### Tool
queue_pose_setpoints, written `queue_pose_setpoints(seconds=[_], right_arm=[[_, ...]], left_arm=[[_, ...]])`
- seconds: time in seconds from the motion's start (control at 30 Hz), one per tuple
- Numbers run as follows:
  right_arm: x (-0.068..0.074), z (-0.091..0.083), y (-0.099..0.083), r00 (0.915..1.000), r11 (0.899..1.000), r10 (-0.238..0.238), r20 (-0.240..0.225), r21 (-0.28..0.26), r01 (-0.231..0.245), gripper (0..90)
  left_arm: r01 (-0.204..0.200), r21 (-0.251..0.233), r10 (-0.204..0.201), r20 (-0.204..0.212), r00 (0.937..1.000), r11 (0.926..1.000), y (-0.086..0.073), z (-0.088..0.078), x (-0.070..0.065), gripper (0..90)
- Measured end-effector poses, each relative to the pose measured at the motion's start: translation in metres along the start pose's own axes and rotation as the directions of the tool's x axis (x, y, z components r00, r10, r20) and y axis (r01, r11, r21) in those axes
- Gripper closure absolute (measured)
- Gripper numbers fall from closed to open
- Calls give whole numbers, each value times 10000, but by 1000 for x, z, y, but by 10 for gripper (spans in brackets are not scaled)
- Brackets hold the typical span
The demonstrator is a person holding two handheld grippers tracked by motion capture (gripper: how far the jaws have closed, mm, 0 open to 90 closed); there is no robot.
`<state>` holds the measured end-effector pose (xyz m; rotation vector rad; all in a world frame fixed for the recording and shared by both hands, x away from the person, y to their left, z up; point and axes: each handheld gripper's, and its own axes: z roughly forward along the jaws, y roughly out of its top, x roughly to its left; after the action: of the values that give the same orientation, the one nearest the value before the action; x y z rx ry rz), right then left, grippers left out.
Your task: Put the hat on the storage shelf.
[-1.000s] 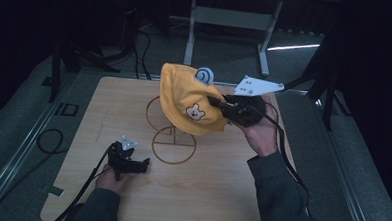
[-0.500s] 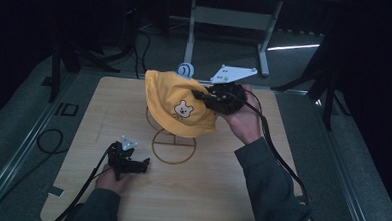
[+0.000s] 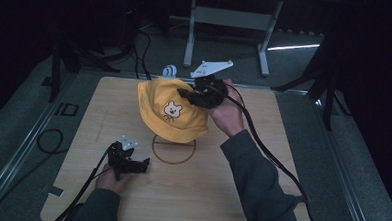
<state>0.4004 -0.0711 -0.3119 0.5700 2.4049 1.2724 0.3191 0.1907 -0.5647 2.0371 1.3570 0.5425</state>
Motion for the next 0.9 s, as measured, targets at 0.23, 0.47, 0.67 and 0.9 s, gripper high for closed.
queue_pose_setpoints(seconds=[0.23,0.47,0.67,0.9], right_arm=[[10,9,13,9997,9998,-219,-97,-42,219,748],[22,14,12,9960,9955,-872,215,391,863,647],[18,-1,12,9972,9975,-607,443,-321,622,706],[19,7,10,9987,9988,-429,270,-243,435,812]], left_arm=[[-6,12,6,7,10000,10000,0,0,0,19],[-52,33,52,15,10000,10000,0,0,0,19],[40,-46,-40,3,10000,10000,0,0,0,19],[-24,5,24,11,10000,10000,0,0,0,19]])
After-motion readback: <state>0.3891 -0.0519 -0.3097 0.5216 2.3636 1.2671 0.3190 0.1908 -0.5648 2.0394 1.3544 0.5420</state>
